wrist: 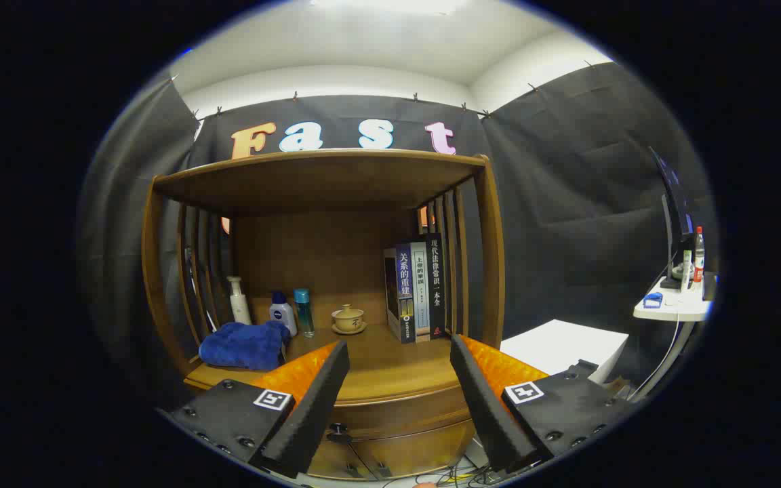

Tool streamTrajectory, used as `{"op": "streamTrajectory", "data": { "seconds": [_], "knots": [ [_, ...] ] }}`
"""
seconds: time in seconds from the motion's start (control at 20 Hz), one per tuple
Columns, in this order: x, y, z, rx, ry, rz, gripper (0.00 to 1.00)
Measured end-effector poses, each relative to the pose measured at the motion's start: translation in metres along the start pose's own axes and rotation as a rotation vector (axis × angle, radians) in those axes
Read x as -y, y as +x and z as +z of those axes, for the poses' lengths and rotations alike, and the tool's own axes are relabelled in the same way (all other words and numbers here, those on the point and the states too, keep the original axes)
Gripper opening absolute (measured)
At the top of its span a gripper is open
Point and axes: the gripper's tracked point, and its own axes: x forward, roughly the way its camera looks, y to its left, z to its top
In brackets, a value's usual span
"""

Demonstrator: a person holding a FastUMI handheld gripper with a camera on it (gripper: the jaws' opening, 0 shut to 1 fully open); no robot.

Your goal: Pull open the drawer, take out the items inside it, and place them on the countertop above the cabinet.

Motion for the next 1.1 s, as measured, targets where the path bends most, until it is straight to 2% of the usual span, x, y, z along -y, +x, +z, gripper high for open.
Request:
{"op": "streamTrajectory", "data": {
  "seconds": [0.7,0.85,1.1],
  "knots": [
    [-0.01,0.007,-0.002,0.026,-0.011,0.02,0.98],
    [-0.01,0.004,0.004,0.078,-0.043,0.011,0.98],
    [-0.029,0.01,-0.005,0.096,-0.058,0.062,0.98]
  ]
}}
